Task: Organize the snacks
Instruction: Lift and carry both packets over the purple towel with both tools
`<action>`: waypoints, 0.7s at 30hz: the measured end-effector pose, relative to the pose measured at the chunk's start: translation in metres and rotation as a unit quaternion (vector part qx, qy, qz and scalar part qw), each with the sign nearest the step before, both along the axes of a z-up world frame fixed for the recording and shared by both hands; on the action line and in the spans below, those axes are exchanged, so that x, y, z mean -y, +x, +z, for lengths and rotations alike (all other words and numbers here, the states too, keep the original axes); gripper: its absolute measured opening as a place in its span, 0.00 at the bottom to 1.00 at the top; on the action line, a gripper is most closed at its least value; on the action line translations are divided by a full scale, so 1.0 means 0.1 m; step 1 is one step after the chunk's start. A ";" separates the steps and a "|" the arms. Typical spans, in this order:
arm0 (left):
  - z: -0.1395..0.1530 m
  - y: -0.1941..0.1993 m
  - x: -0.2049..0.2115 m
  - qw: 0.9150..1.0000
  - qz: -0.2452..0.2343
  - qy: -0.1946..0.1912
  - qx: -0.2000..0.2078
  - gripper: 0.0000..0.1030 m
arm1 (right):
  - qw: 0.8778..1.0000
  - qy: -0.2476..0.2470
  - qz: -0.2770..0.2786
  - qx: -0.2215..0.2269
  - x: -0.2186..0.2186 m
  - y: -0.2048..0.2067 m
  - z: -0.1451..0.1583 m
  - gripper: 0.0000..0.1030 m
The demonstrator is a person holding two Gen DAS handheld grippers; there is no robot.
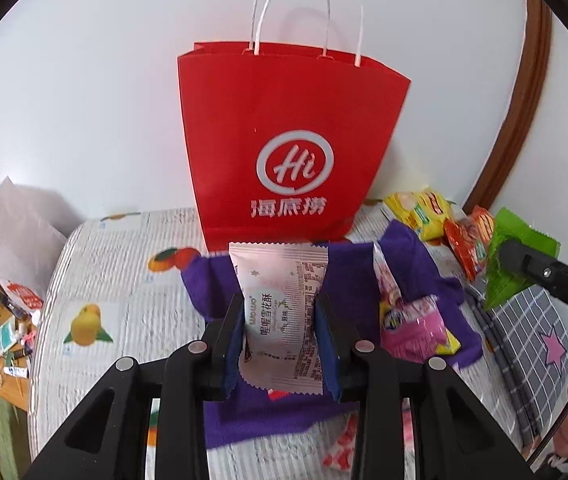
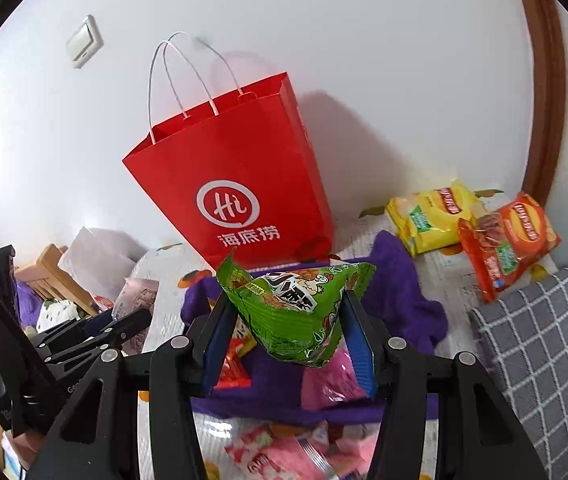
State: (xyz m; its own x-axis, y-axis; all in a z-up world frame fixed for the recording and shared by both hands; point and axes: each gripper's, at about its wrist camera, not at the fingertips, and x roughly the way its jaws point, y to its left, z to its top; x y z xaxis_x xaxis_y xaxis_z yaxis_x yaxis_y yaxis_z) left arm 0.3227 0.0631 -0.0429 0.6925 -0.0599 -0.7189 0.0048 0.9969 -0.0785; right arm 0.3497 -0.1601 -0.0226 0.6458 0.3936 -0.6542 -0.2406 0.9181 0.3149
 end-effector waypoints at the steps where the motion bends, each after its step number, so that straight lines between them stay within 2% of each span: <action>1: 0.00 0.04 -0.01 1.000 -0.001 -0.003 0.000 0.31 | 1.000 0.002 0.000 0.000 -0.02 0.05 -0.01 0.50; 4: -0.06 0.15 -0.01 1.000 -0.013 -0.006 -0.004 0.31 | 1.000 0.007 -0.002 -0.002 -0.07 0.16 -0.04 0.50; 9: -0.29 0.26 -0.07 1.000 -0.007 -0.015 -0.015 0.31 | 1.000 0.003 0.001 -0.007 -0.16 0.33 -0.13 0.50; 13: -0.47 0.37 -0.07 0.999 -0.008 -0.002 -0.038 0.31 | 1.000 -0.008 0.006 -0.017 -0.23 0.47 -0.29 0.50; 17: -0.54 0.41 -0.14 0.999 -0.004 -0.023 -0.049 0.31 | 0.999 -0.024 0.005 -0.040 -0.26 0.61 -0.48 0.50; 21: -0.60 0.43 -0.10 0.998 -0.004 -0.015 -0.053 0.31 | 0.998 -0.034 0.008 -0.051 -0.25 0.64 -0.62 0.50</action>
